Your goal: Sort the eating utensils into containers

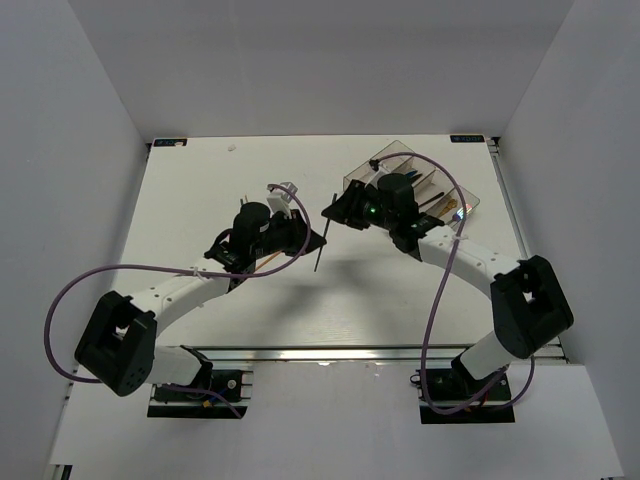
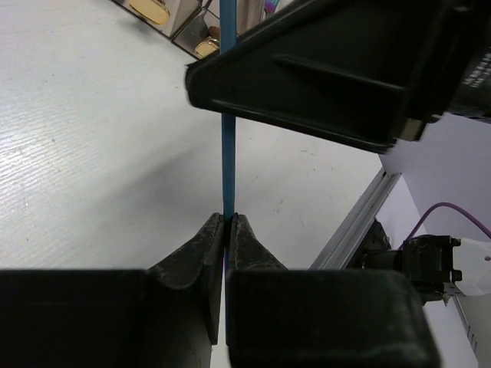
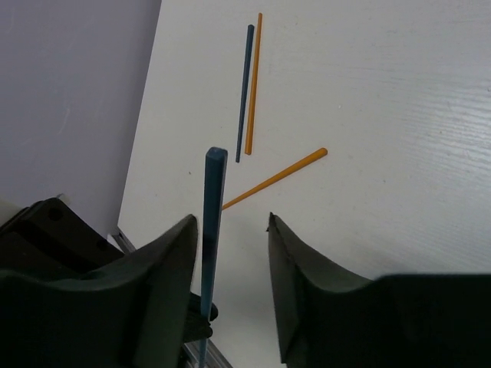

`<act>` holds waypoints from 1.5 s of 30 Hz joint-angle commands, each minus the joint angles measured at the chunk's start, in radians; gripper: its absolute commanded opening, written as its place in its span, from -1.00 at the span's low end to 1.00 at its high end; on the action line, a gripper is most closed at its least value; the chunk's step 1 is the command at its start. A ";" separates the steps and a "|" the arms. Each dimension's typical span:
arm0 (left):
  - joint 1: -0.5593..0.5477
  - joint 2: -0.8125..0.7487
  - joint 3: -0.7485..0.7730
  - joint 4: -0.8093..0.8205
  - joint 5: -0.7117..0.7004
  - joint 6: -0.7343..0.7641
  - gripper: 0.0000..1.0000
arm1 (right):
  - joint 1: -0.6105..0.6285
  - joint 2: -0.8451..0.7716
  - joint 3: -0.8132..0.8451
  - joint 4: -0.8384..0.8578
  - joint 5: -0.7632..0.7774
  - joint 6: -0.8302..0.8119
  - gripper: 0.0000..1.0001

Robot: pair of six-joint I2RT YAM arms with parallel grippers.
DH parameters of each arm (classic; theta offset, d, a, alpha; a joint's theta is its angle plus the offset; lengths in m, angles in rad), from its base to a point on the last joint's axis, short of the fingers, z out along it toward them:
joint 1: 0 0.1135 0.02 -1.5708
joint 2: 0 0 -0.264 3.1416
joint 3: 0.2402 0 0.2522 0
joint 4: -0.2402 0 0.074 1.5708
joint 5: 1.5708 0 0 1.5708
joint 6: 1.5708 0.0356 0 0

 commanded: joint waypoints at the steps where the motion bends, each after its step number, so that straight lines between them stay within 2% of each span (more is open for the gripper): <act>1: -0.007 -0.011 0.029 0.027 0.035 0.001 -1.00 | 0.000 0.041 0.054 0.077 -0.047 0.027 -0.16; 2: -0.007 -0.009 0.037 0.015 0.034 0.004 -0.96 | 0.000 0.049 0.057 0.088 -0.064 0.032 -0.24; 4: -0.007 -0.009 0.047 -0.015 0.015 0.016 -0.79 | 0.000 0.071 0.073 0.113 -0.084 0.050 -0.86; 5: -0.007 -0.011 0.063 -0.032 0.006 0.021 -0.66 | -0.003 0.077 0.079 0.110 -0.087 0.053 -1.00; 6: -0.007 -0.014 0.073 -0.058 -0.014 0.022 -0.43 | -0.006 0.086 0.095 0.105 -0.080 0.059 -1.00; 7: -0.007 -0.018 0.089 -0.091 -0.088 0.025 0.13 | -0.011 0.089 0.105 0.099 -0.072 0.060 -1.00; 8: -0.007 -0.023 0.127 -0.188 -0.148 0.025 0.47 | -0.025 0.091 0.111 0.073 -0.037 0.063 -1.00; 9: -0.007 -0.035 0.150 -0.257 -0.219 0.022 0.77 | -0.035 0.091 0.122 0.061 -0.015 0.070 -1.00; 10: -0.007 -0.040 0.178 -0.326 -0.387 0.012 0.95 | -0.051 0.092 0.125 0.053 0.006 0.075 -1.00; 11: -0.009 -0.046 0.208 -0.461 -0.460 0.010 0.96 | -0.086 0.094 0.128 0.039 0.047 0.081 -1.00; 13: -0.007 -0.083 0.274 -0.613 -0.583 0.004 0.96 | -0.133 0.112 0.143 0.024 0.087 0.111 -1.00; 14: -0.007 -0.101 0.287 -0.653 -0.674 0.005 0.96 | -0.181 0.120 0.149 0.022 0.124 0.122 -1.00; 17: -0.007 -0.193 0.319 -0.766 -0.797 0.022 0.96 | -0.271 0.170 0.184 0.021 0.199 0.147 -1.00; 20: -0.007 -0.264 0.334 -0.841 -0.850 0.070 0.96 | -0.348 0.255 0.267 0.024 0.238 0.153 -1.00; 24: -0.009 -0.327 0.290 -0.869 -0.908 0.134 0.96 | -0.422 0.420 0.427 0.025 0.217 0.165 -1.00; 26: -0.007 -0.357 0.233 -0.856 -0.946 0.140 0.96 | -0.437 0.471 0.500 -0.001 0.223 0.153 -1.00; 27: -0.007 -0.373 0.195 -0.843 -0.972 0.142 0.96 | -0.440 0.544 0.610 -0.023 0.230 0.129 -1.00; 30: -0.007 -0.377 0.150 -0.823 -0.983 0.137 0.96 | -0.440 0.610 0.701 -0.057 0.233 0.121 -1.00; 36: -0.006 -0.368 0.129 -0.824 -0.991 0.128 0.96 | -0.440 0.712 0.784 -0.059 0.250 0.127 -1.00; 40: -0.006 -0.371 0.130 -0.820 -0.994 0.130 0.96 | -0.439 0.721 0.758 -0.033 0.217 0.139 -1.00; 42: -0.006 -0.367 0.135 -0.819 -0.994 0.130 0.96 | -0.440 0.715 0.740 -0.007 0.182 0.138 -0.95; 45: -0.006 -0.350 0.141 -0.823 -0.990 0.122 0.96 | -0.431 0.721 0.755 -0.028 0.155 0.107 -0.62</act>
